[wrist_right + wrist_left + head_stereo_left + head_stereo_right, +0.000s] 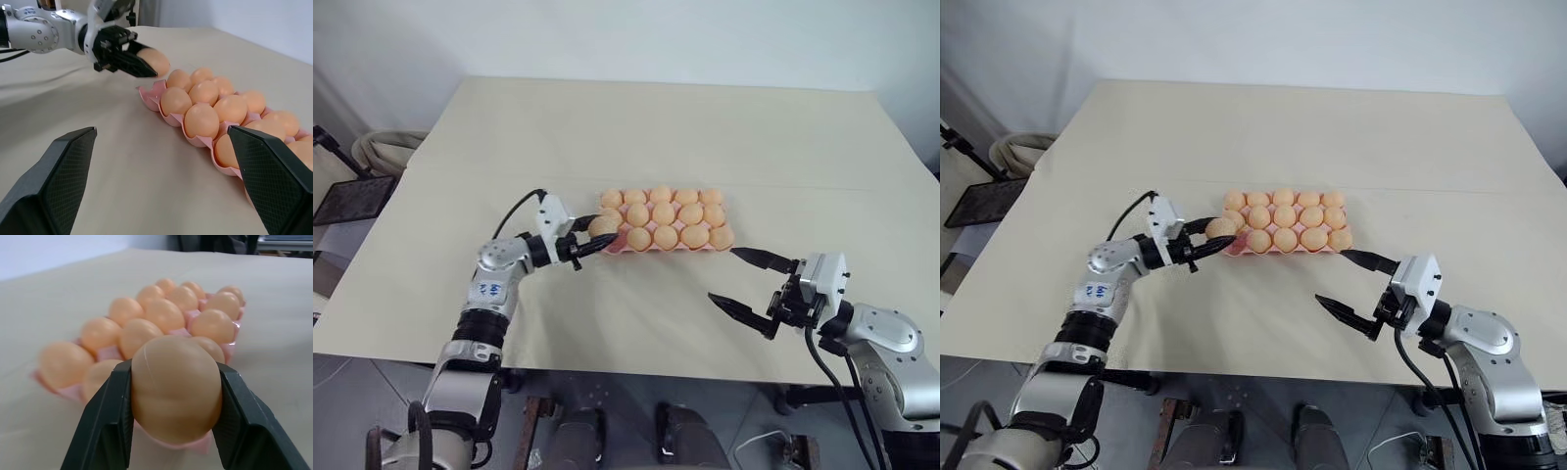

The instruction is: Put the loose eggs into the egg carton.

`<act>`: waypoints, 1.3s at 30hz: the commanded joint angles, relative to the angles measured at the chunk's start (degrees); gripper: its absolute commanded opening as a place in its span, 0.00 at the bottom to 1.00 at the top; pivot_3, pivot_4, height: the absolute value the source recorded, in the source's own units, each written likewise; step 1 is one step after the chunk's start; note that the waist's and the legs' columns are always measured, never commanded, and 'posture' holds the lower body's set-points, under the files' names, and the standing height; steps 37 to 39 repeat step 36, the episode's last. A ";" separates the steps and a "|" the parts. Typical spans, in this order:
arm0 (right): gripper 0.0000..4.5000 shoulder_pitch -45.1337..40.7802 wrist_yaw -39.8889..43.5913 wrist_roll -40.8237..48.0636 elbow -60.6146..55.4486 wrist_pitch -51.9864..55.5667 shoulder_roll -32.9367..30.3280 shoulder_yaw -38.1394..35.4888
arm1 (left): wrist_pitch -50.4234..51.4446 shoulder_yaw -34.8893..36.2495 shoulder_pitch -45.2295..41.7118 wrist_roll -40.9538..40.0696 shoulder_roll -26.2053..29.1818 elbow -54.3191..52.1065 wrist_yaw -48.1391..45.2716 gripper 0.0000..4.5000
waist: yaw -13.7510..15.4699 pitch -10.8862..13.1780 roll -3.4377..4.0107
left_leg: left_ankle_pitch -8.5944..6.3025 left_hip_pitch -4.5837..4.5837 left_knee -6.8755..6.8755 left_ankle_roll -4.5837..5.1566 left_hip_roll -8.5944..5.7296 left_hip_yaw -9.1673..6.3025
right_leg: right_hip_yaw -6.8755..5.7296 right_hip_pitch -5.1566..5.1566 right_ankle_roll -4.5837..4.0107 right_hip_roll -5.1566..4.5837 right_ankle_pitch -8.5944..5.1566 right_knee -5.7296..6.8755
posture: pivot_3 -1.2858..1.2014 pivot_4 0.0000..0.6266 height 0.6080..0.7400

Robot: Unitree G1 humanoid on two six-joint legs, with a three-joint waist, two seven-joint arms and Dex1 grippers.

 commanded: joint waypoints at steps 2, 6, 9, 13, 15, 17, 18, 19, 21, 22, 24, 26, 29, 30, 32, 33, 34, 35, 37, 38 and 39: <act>1.00 1.04 -0.96 0.82 -2.83 -0.41 -0.25 -1.70 | -0.10 0.99 -1.71 -0.63 -0.80 0.30 0.32 0.61 | 0.06 0.00 0.00 | 0.00 0.00 0.00 0.00 0.00 0.00 | -0.02 0.00 0.00 0.00 0.00 0.01 | 0.52 0.24 1.00; 1.00 0.88 -1.30 0.76 -2.65 -0.42 -0.16 -1.35 | -1.59 1.51 -0.90 -0.08 -0.47 -0.77 1.65 0.90 | 0.08 0.00 0.00 | 0.00 0.00 0.05 0.01 0.00 0.01 | 0.00 0.02 0.00 -0.01 0.00 0.02 | 0.52 0.24 1.00; 1.00 0.78 -1.29 0.76 -2.41 -0.51 -0.29 -1.35 | -1.23 2.87 1.55 -1.09 1.97 -4.43 1.03 0.99 | -0.08 0.00 0.00 | 0.00 0.01 0.07 0.00 0.00 0.00 | 0.00 0.02 0.00 -0.01 0.00 0.05 | 0.52 0.24 1.00; 1.00 1.06 -0.63 0.80 -1.59 -0.91 -0.97 -2.21 | 0.46 5.90 7.67 -4.05 6.79 -12.16 -1.39 0.99 | -0.97 0.00 0.00 | 0.00 0.06 -0.03 -0.01 0.02 0.00 | 0.02 0.00 0.00 -0.01 0.00 0.07 | 0.52 0.24 1.00; 1.00 1.43 0.17 0.97 -1.09 -1.03 -1.84 -3.21 | 1.20 7.53 11.70 -5.56 9.81 -16.24 -2.99 0.99 | -1.23 0.00 0.00 | 0.00 0.05 -0.07 -0.02 0.03 0.00 | 0.02 0.00 0.00 -0.02 0.00 0.04 | 0.52 0.24 1.00; 1.00 1.94 1.13 1.24 -0.49 -1.18 -2.82 -4.47 | 1.46 8.78 15.59 -6.12 12.43 -19.69 -3.85 0.99 | -1.21 0.00 0.00 | -0.01 0.06 -0.11 -0.03 0.03 0.00 | 0.03 0.00 -0.01 -0.05 0.00 0.00 | 0.52 0.24 1.00; 1.00 2.28 1.86 1.46 0.02 -1.29 -3.57 -5.42 | 1.56 9.80 18.31 -6.32 14.26 -21.84 -4.36 0.99 | -1.22 0.00 0.00 | -0.02 0.06 -0.11 -0.03 0.03 -0.01 | 0.02 0.00 -0.01 -0.06 -0.01 -0.02 | 0.52 0.24 1.00; 1.00 2.55 2.48 1.63 0.52 -1.41 -4.19 -6.21 | 1.73 10.60 20.47 -6.46 15.69 -23.59 -4.67 0.99 | -1.24 0.00 0.00 | -0.03 0.07 -0.13 -0.06 0.03 -0.01 | 0.03 0.01 -0.03 -0.07 -0.01 -0.05 | 0.52 0.24 1.00; 1.00 2.92 3.69 2.24 1.69 -1.46 -5.13 -7.83 | 2.51 12.72 24.26 -6.84 18.18 -26.52 -4.26 0.99 | -1.23 0.00 0.00 | -0.13 0.07 -0.18 -0.23 0.03 0.00 | 0.04 0.02 -0.06 -0.08 -0.03 -0.12 | 0.52 0.24 1.00; 1.00 3.07 4.21 2.69 2.44 -1.35 -5.40 -8.58 | 3.05 13.69 25.83 -7.33 19.25 -27.47 -4.38 0.99 | -1.23 0.00 0.00 | -0.15 0.08 -0.18 -0.25 0.03 0.00 | 0.04 0.04 -0.08 -0.09 -0.04 -0.13 | 0.52 0.24 1.00; 1.00 3.35 5.80 2.49 4.78 -2.00 -6.06 -9.67 | 3.21 15.77 28.66 -7.56 21.11 -28.41 -4.22 0.99 | -1.10 0.00 0.01 | -0.15 0.09 -0.18 -0.26 0.05 -0.01 | 0.03 0.06 -0.12 -0.09 -0.07 -0.14 | 0.52 0.24 1.00; 1.00 2.53 6.09 1.97 6.98 -2.95 -5.95 -10.34 | 3.38 16.87 30.88 -7.57 21.86 -29.76 -3.60 0.99 | -1.13 0.00 0.01 | -0.15 0.11 -0.17 -0.26 0.06 -0.01 | 0.03 0.09 -0.17 -0.11 -0.09 -0.14 | 0.52 0.24 1.00; 1.00 1.05 6.33 1.21 9.01 -4.15 -5.94 -10.30 | 4.75 17.03 33.56 -7.84 21.80 -32.66 -2.80 0.99 | -1.22 0.00 0.01 | -0.15 0.11 -0.18 -0.26 0.06 0.00 | 0.04 0.09 -0.18 -0.14 -0.09 -0.16 | 0.52 0.24 1.00; 1.00 0.60 6.34 1.10 9.49 -4.38 -5.91 -10.20 | 5.45 17.02 34.18 -8.08 21.68 -33.58 -2.50 0.99 | -1.23 0.00 0.01 | -0.15 0.11 -0.19 -0.26 0.06 0.00 | 0.04 0.09 -0.18 -0.14 -0.09 -0.17 | 0.52 0.24 1.00; 1.00 -0.22 6.18 0.91 10.17 -4.64 -5.73 -9.85 | 6.18 17.05 34.93 -7.86 21.30 -35.02 -1.26 0.99 | -1.22 0.00 0.01 | -0.15 0.11 -0.24 -0.26 0.06 0.00 | 0.03 0.06 -0.18 -0.13 -0.10 -0.17 | 0.52 0.24 1.00; 1.00 -0.54 6.11 0.83 10.39 -4.71 -5.65 -9.66 | 6.67 17.03 35.13 -7.88 21.17 -35.61 -0.78 0.99 | -1.22 0.00 0.01 | -0.15 0.11 -0.25 -0.26 0.06 0.00 | 0.03 0.04 -0.19 -0.13 -0.10 -0.17 | 0.52 0.24 1.00; 1.00 -0.79 6.10 0.70 10.52 -4.80 -5.56 -9.37 | 6.94 16.97 35.35 -7.81 21.13 -36.21 -0.48 0.99 | -1.22 0.00 0.01 | -0.15 0.11 -0.26 -0.27 0.07 -0.01 | 0.01 0.04 -0.19 -0.13 -0.10 -0.16 | 0.52 0.24 1.00; 1.00 -1.07 6.05 0.61 10.67 -4.82 -5.45 -9.10 | 7.20 16.91 35.45 -7.94 21.05 -36.75 -0.29 0.99 | -1.22 0.00 0.01 | -0.15 0.11 -0.26 -0.27 0.07 0.00 | 0.01 0.04 -0.20 -0.12 -0.11 -0.16 | 0.52 0.24 1.00; 1.00 -1.36 6.04 0.49 10.85 -4.86 -5.33 -8.79 | 7.32 16.60 35.66 -7.36 21.32 -37.34 -0.04 0.99 | -1.22 0.00 0.01 | -0.15 0.11 -0.27 -0.27 0.07 0.00 | 0.01 0.04 -0.20 -0.12 -0.10 -0.16 | 0.52 0.24 1.00; 1.00 -1.36 6.04 0.49 10.85 -4.86 -5.33 -8.79 | 7.32 16.60 35.66 -7.36 21.32 -37.34 -0.04 0.99 | -1.22 0.00 0.01 | -0.15 0.11 -0.27 -0.27 0.07 0.00 | 0.01 0.04 -0.20 -0.12 -0.10 -0.16 | 0.52 0.24 1.00; 1.00 -1.36 6.04 0.49 10.85 -4.86 -5.33 -8.79 | 7.32 16.60 35.66 -7.36 21.32 -37.34 -0.04 0.99 | -1.22 0.00 0.01 | -0.15 0.11 -0.27 -0.27 0.07 0.00 | 0.01 0.04 -0.20 -0.12 -0.10 -0.16 | 0.52 0.24 1.00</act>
